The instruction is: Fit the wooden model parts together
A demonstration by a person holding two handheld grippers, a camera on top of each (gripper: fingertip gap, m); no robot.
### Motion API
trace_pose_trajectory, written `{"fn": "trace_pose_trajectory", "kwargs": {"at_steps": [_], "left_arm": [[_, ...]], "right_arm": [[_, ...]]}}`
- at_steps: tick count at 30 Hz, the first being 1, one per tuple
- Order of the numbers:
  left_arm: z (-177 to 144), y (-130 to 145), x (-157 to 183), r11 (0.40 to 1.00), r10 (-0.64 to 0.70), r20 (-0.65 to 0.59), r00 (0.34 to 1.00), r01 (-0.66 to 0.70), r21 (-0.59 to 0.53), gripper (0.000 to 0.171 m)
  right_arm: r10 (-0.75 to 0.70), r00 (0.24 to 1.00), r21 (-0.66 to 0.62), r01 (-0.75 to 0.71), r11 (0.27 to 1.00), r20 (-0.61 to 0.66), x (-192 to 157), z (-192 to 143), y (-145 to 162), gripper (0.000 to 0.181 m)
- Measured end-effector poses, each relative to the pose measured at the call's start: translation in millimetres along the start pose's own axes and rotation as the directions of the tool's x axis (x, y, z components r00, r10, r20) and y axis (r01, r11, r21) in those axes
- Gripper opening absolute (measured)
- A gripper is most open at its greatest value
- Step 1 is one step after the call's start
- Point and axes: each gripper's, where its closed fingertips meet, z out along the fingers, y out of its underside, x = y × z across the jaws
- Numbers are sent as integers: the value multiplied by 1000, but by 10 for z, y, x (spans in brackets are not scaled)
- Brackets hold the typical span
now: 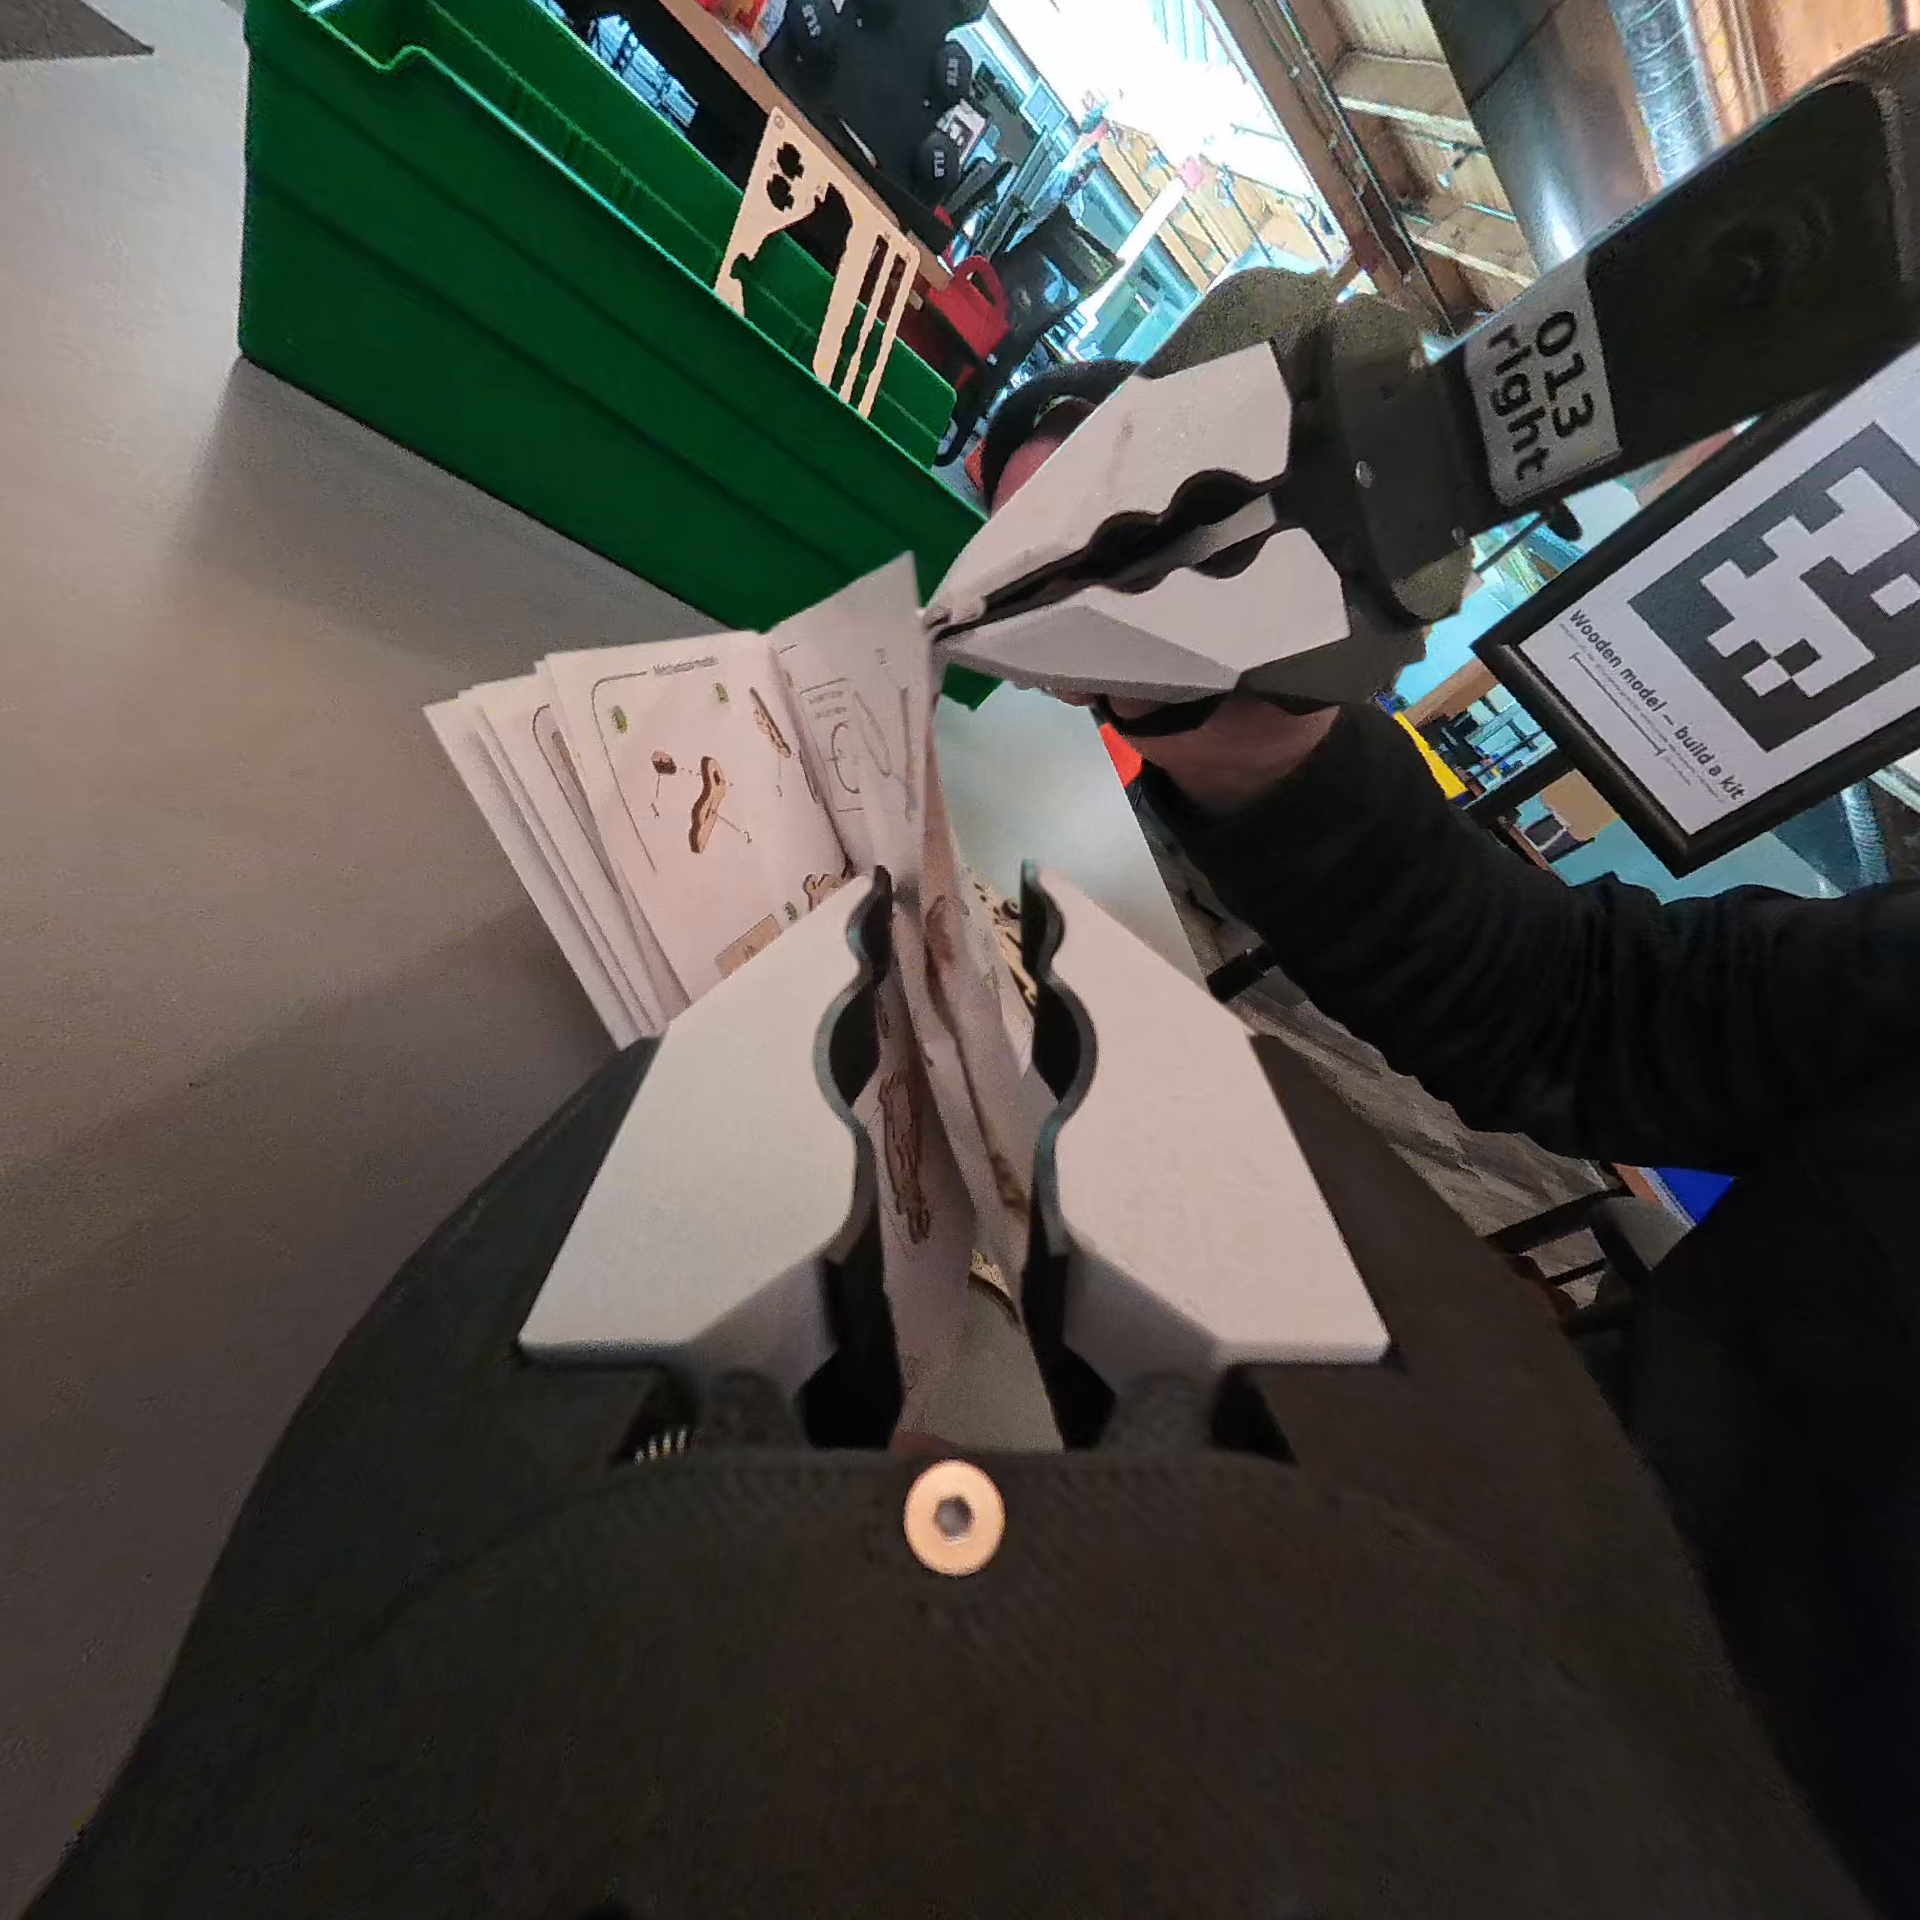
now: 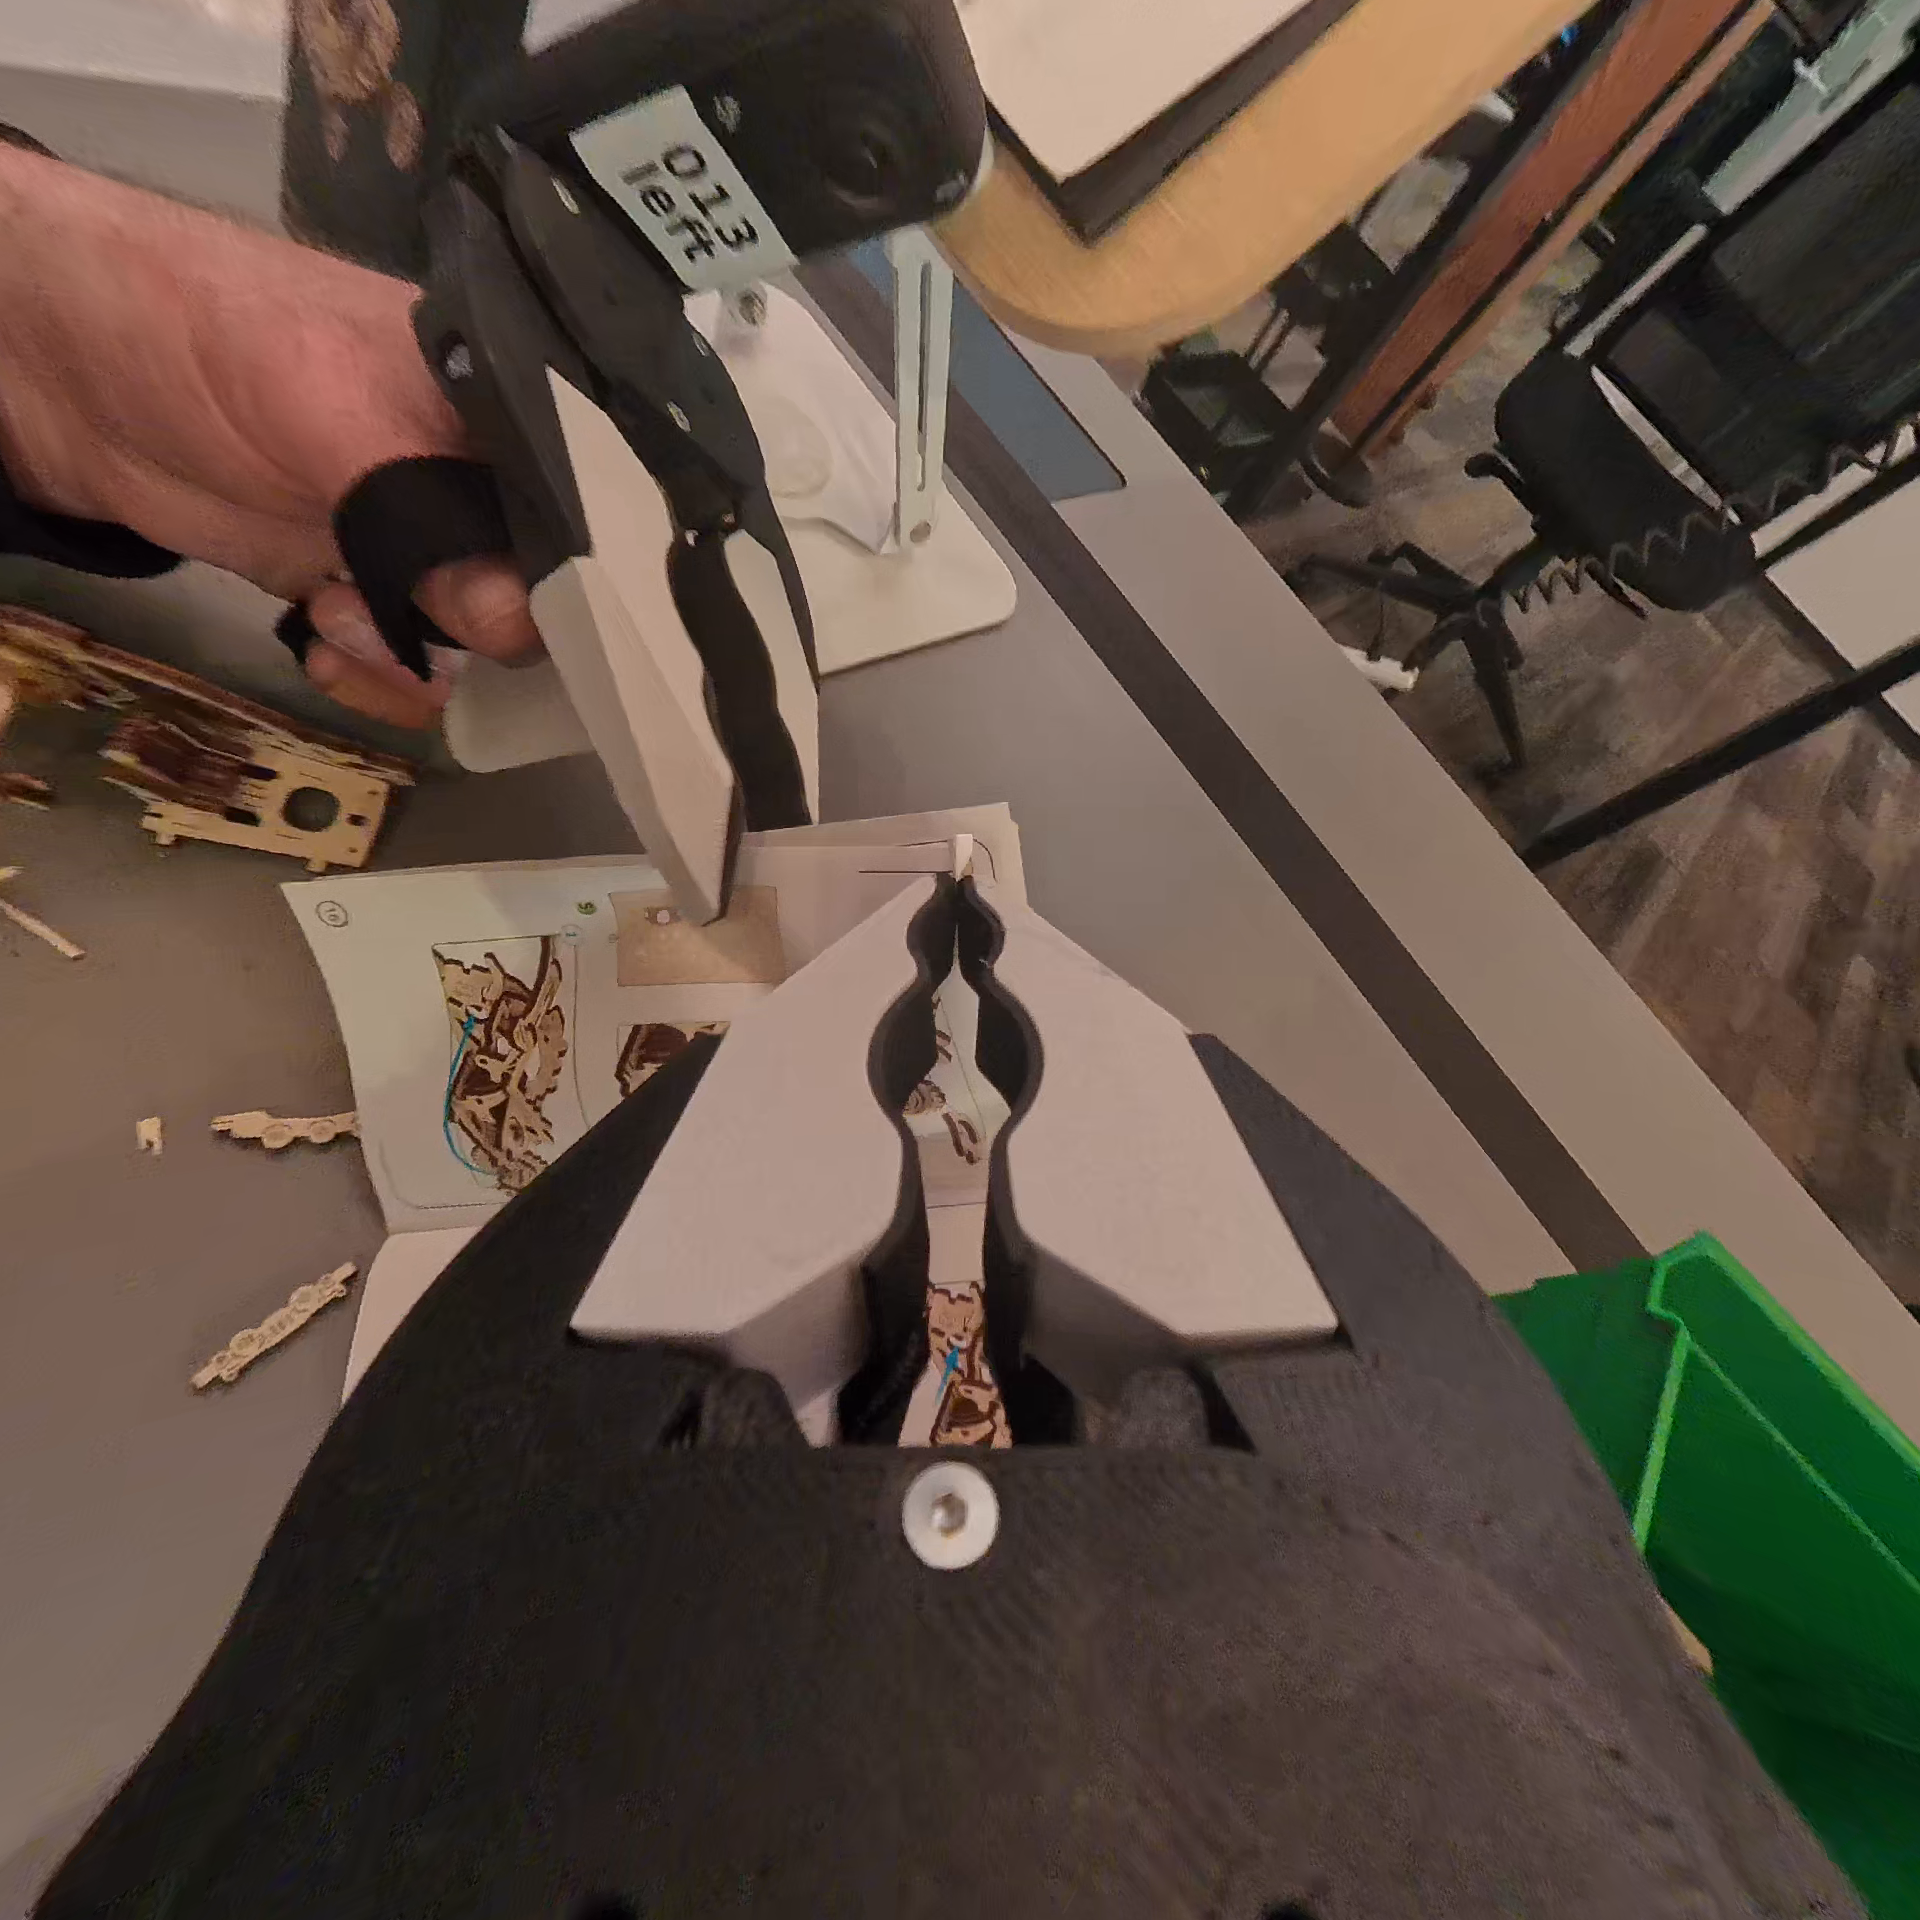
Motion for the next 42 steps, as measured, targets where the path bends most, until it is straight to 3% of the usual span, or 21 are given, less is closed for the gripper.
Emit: {"fn": "trace_pose_trajectory", "kwargs": {"at_steps": [4, 8, 22, 33, 40, 42], "left_arm": [[0, -6, 19, 1000, 13, -12, 1000, -12, 14, 0], [5, 11, -30, 1000, 2, 8, 1000, -2, 16, 0], [31, -45, 127, 996, -60, -126, 990, 68, 62, 0], [62, -71, 185, 993, -81, -155, 985, 93, 75, 0], [71, -8, 85, 997, -61, -70, 996, 63, 32, 0], [86, 42, -23, 1000, -27, 26, 999, 27, -3, 0]], "right_arm": [[25, 998, 58, -28, 998, 59, -1, -118, -2, 0], [46, 988, 78, -58, 995, 148, -76, -205, 44, 0], [85, 915, 178, -167, 970, 395, -290, -488, -11, 0], [75, 865, 155, -174, 972, 496, -485, -738, 66, 0], [74, 825, 150, -189, 970, 560, -607, -997, 80, 0], [75, 815, 96, -158, 983, 574, -669, -1020, 168, 0]]}}
